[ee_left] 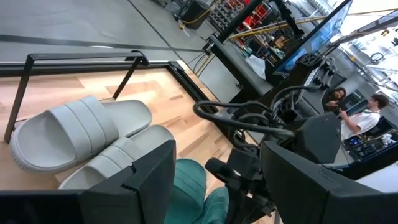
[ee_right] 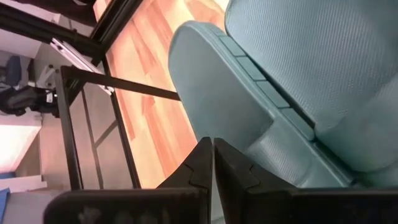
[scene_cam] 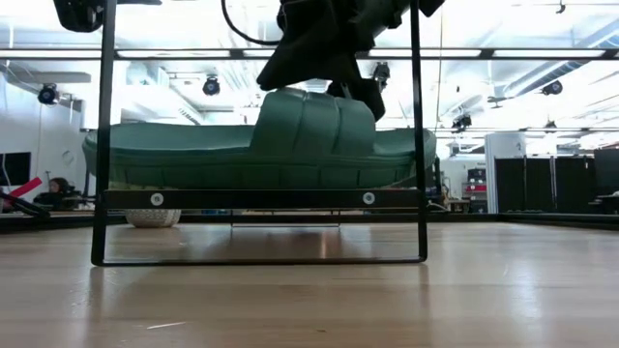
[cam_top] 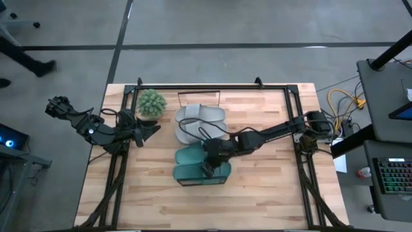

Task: Pick and place slides into the shelf
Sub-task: Return to Home Position

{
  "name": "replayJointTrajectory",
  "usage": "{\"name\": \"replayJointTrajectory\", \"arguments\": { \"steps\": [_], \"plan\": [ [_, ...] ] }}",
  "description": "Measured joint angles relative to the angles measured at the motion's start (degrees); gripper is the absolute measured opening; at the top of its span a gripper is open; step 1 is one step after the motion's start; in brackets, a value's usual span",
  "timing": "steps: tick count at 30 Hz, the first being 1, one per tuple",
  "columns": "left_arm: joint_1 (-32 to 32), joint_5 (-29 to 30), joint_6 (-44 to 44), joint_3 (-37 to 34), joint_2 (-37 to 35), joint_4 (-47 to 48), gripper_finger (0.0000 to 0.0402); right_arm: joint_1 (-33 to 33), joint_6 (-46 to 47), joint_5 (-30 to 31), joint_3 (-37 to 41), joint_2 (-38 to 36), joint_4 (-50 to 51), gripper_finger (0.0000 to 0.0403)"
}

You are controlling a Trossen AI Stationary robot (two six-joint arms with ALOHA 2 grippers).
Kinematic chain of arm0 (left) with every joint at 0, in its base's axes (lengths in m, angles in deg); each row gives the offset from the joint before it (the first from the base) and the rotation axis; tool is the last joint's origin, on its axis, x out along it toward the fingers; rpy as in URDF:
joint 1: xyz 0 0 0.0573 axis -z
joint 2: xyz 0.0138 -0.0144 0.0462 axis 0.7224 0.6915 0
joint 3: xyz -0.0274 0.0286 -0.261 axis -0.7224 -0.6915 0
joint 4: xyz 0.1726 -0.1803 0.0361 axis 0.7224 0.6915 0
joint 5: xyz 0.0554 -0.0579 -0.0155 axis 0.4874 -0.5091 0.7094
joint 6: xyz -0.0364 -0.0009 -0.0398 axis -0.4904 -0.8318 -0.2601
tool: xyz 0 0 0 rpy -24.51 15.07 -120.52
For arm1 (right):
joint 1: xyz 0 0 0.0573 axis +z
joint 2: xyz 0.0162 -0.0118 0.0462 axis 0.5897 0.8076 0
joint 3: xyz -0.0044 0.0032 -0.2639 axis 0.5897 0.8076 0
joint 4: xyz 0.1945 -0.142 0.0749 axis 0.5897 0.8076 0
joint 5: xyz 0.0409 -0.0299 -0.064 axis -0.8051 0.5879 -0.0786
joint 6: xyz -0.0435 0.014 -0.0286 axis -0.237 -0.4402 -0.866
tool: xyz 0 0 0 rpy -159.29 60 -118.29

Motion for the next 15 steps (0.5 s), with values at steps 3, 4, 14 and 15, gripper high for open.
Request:
{"name": "replayJointTrajectory", "arguments": {
  "steps": [3, 4, 14, 15],
  "plan": [
    [0.0, 0.02, 0.03, 0.0, -0.1, 0.02, 0.0219, -0.28, -0.59, -0.04, -0.36, -0.04, -0.09, 0.0008],
    [0.0, 0.02, 0.12, 0.0, -0.22, 0.1, 0.0219, -0.44, -0.78, -0.1, -0.47, -0.04, -0.13, 0.0008],
    [0.0, 0.2, 1.53, 0.0, -2.34, 4.86, 0.0219, -4.09, -1.81, -0.54, -0.65, -2.71, -0.67, 0.0009],
    [0.0, 0.21, 1.52, 0.0, -2.52, 5.69, 0.0219, -4.49, -2.31, -0.2, -0.65, -3.44, -0.56, 0.0009]
  ]
}}
